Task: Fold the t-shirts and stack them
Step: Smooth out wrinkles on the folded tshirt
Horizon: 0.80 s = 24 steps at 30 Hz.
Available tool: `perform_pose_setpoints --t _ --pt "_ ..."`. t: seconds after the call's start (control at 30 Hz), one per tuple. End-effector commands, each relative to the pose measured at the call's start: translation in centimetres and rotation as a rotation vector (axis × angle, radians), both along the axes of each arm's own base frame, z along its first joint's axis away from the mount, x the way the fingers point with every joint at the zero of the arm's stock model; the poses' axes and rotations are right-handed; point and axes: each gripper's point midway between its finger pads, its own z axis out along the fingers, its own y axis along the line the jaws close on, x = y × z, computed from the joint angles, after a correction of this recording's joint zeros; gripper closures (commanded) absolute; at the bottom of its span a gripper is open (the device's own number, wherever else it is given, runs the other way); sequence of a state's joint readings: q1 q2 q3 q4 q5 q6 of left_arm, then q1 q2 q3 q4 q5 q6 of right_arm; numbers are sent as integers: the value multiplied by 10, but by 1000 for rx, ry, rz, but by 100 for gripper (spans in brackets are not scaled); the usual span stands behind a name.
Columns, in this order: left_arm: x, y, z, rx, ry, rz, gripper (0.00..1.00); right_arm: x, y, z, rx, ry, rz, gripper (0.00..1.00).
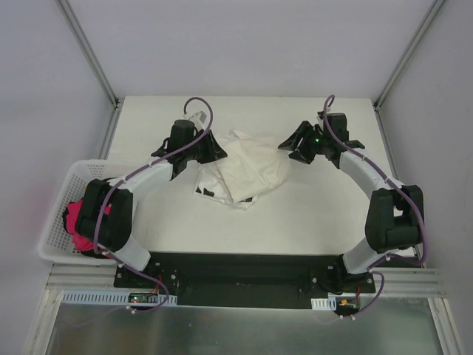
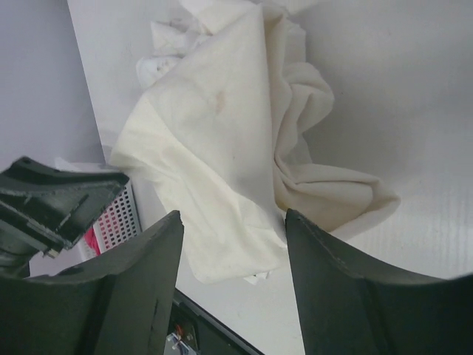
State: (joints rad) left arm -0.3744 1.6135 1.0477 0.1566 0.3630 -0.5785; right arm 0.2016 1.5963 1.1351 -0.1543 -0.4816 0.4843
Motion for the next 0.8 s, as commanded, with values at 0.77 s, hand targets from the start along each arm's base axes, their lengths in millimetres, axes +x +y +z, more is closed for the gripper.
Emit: perform_pose_setpoints --t 0.77 --pt "30 48 58 260 -177 210 50 -31 -22 16 -36 -96 9 27"
